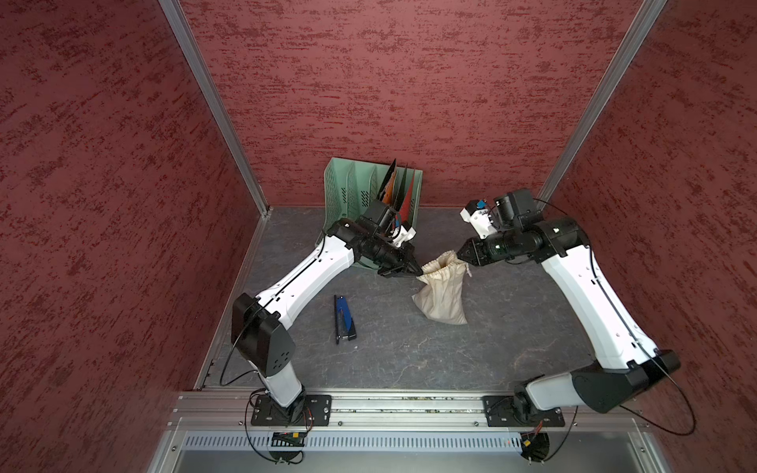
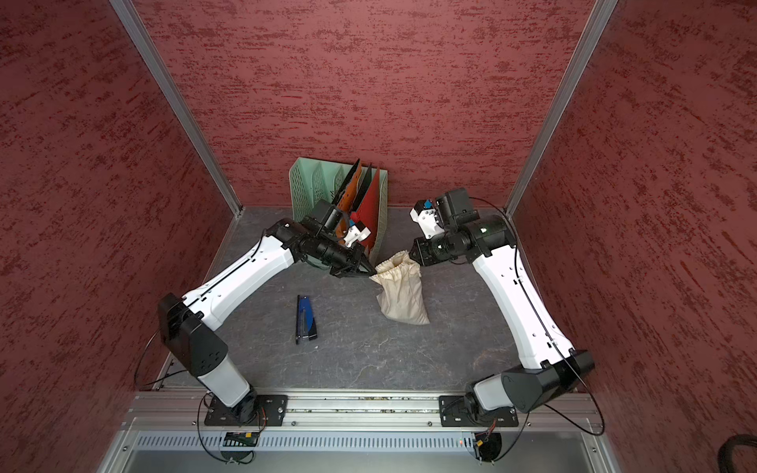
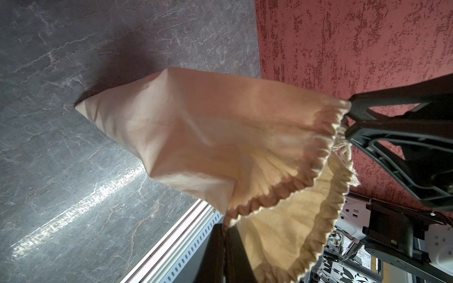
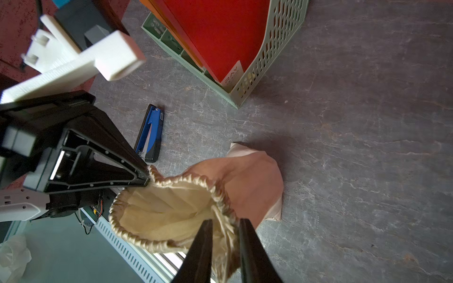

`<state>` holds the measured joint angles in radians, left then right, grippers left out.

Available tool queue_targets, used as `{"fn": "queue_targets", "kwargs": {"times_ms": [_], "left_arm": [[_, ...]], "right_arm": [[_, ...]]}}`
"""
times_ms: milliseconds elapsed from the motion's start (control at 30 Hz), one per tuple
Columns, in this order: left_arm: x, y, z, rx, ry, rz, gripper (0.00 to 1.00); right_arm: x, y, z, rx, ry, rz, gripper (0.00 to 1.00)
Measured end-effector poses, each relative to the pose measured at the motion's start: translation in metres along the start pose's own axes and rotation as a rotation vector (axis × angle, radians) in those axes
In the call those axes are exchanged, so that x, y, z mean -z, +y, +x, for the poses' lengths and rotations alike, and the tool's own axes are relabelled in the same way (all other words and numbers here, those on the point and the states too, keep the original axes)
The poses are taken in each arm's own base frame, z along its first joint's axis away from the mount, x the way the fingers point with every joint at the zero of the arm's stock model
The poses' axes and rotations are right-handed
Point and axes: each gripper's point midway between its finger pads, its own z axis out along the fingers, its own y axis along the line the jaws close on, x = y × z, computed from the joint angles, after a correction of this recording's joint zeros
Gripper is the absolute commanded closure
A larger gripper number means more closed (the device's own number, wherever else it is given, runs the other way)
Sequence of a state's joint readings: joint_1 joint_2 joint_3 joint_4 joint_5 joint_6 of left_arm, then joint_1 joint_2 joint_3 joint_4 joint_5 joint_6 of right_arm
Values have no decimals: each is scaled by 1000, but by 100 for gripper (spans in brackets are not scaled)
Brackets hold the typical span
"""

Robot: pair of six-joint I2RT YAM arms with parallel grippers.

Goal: Close the soil bag
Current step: Adjust the soil bag at the center of the board.

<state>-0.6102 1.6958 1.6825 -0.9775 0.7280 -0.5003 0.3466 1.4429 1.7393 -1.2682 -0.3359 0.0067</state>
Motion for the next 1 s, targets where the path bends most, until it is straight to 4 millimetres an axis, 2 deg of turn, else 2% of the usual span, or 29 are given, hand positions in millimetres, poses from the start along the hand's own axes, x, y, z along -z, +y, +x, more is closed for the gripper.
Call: {"fn": "queue_targets", "kwargs": {"times_ms": [467,867,1000], "left_arm": [[2,2,-1,5,-2,-2,100],[2,1,0,4,-3,-2,100],[4,0,2,2,-6,0,100]], "right_arm": [[2,0,13,16,43,1,72],[-4,-4,28,10,101,7,75],[-4,-3,28,7,101,5,81]]}}
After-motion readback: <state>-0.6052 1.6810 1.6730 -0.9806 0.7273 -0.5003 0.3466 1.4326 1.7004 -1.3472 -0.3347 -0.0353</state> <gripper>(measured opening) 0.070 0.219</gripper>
